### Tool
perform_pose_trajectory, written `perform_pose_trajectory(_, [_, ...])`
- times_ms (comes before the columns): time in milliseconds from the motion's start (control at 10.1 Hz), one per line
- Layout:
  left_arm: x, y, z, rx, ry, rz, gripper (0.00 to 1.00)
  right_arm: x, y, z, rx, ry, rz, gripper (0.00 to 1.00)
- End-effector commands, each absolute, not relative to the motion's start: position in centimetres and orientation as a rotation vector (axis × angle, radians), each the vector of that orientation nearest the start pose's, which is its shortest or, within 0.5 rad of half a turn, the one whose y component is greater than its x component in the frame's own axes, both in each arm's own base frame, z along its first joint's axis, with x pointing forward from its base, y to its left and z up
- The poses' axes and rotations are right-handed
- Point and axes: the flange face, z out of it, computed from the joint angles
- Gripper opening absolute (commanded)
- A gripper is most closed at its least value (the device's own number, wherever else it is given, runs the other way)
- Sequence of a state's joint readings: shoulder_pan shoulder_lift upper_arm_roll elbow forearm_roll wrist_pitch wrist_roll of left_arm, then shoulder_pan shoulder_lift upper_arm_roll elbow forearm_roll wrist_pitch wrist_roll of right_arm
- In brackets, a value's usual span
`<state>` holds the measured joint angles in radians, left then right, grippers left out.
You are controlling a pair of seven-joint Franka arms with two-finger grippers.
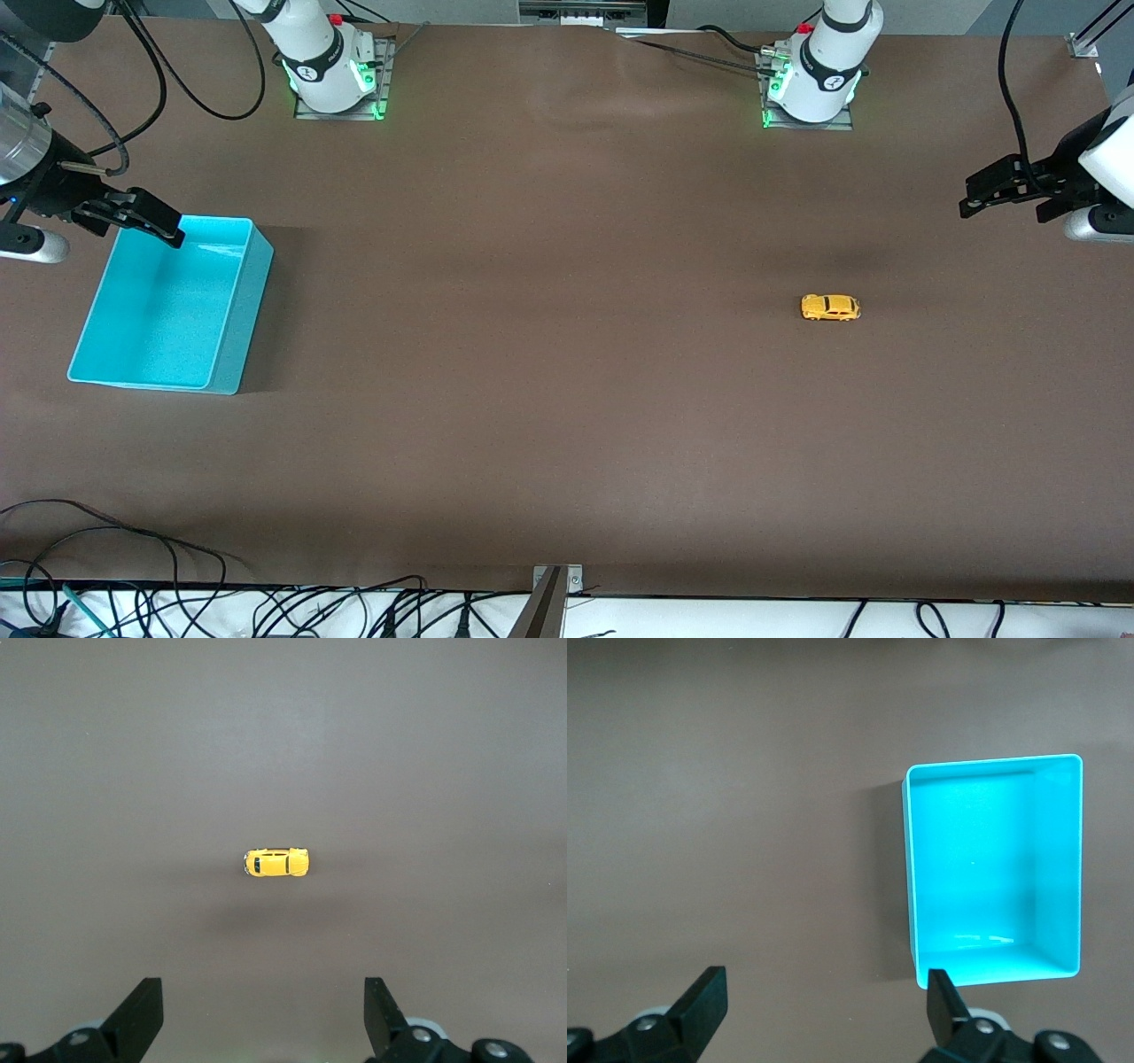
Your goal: Wind up and store yellow beetle car
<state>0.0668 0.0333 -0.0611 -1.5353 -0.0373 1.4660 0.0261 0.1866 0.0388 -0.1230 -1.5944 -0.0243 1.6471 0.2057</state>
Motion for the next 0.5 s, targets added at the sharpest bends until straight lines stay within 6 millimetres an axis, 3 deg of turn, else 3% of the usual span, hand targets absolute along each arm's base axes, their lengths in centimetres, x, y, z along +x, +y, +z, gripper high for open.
perform_pose_trajectory(0, [55.0, -0.4, 62.2, -3.176, 0.009, 0.156, 1.00, 57.1, 3.8, 60.8, -3.162, 0.228, -0.066, 1.00])
perform_pose_trajectory(397, [55.0, -1.5, 62.2, -3.165, -0.072, 0.158, 1.00, 57.2, 3.5, 60.6, -3.163, 0.213, -0.056, 1.00])
